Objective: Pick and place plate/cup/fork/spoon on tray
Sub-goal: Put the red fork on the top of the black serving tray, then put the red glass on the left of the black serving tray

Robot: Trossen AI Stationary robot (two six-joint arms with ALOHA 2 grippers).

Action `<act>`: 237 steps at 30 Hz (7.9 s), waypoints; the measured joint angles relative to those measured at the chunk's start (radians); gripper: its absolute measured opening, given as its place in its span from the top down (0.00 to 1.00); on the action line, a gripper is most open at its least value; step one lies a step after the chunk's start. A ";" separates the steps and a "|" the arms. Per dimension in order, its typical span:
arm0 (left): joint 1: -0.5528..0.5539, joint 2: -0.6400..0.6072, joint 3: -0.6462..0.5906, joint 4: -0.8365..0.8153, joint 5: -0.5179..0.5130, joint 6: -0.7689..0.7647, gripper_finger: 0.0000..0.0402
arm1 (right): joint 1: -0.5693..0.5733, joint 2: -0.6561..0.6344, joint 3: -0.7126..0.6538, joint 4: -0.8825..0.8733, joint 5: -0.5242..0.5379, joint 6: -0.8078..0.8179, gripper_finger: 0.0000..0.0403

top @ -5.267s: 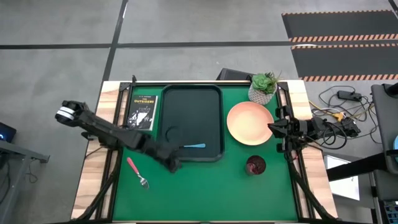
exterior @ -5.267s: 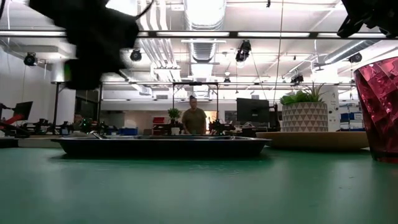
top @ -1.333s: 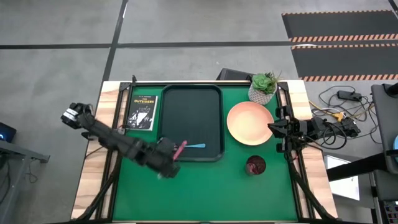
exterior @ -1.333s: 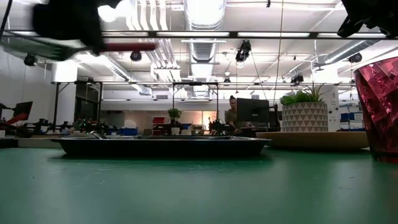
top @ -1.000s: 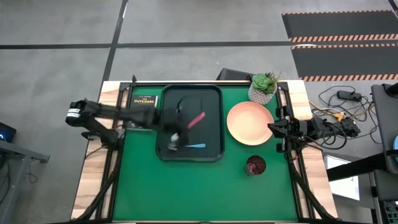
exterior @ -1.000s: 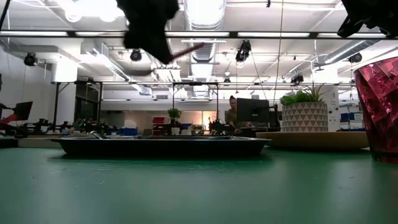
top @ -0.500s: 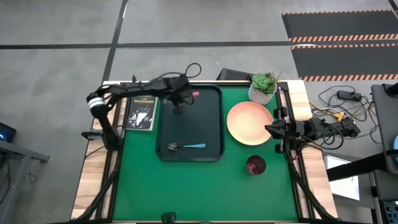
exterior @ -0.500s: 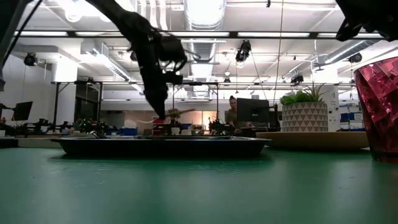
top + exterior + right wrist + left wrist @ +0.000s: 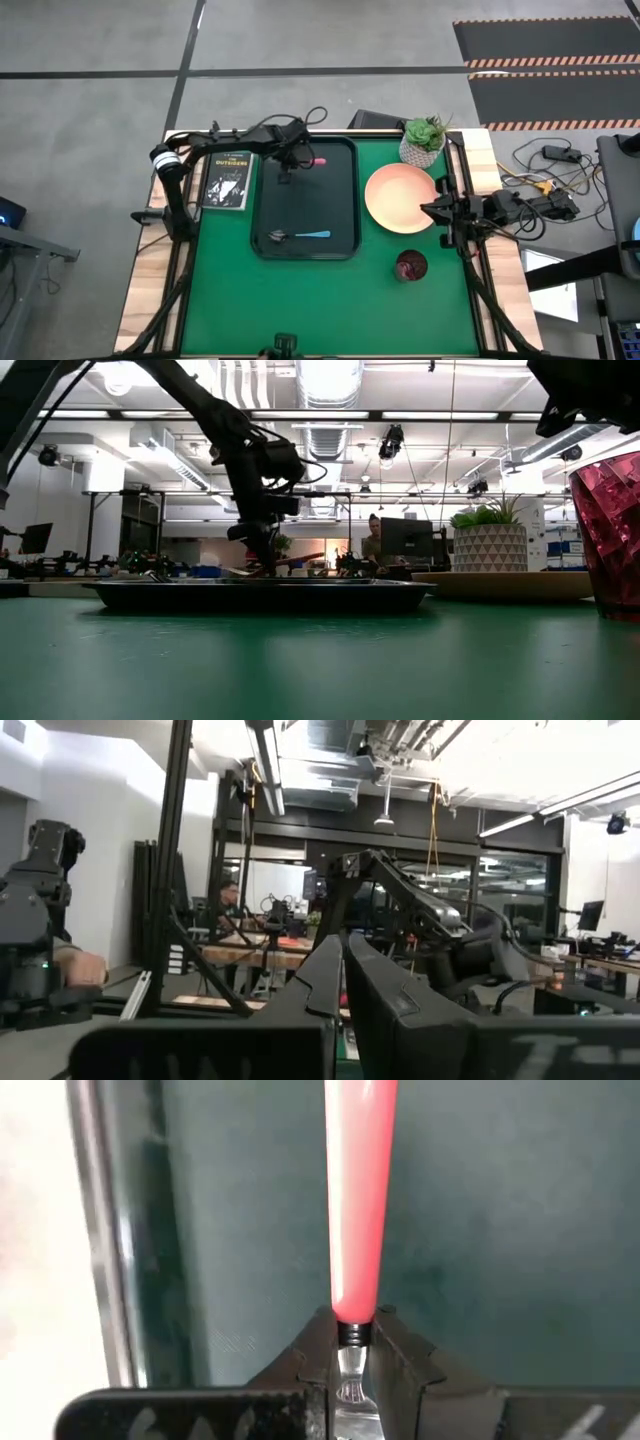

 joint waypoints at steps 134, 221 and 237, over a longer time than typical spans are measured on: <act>-0.864 -0.436 -0.638 1.067 -0.141 -0.791 0.79 | 0.144 1.187 1.312 -1.779 -0.302 0.991 0.98; -0.914 -0.812 -0.787 1.072 -0.221 -0.842 0.79 | 0.259 1.582 1.583 -1.821 -0.031 0.542 0.98; -0.915 -0.899 -0.872 1.067 -0.220 -0.894 0.79 | -0.011 1.818 1.956 -1.814 -0.028 0.044 0.98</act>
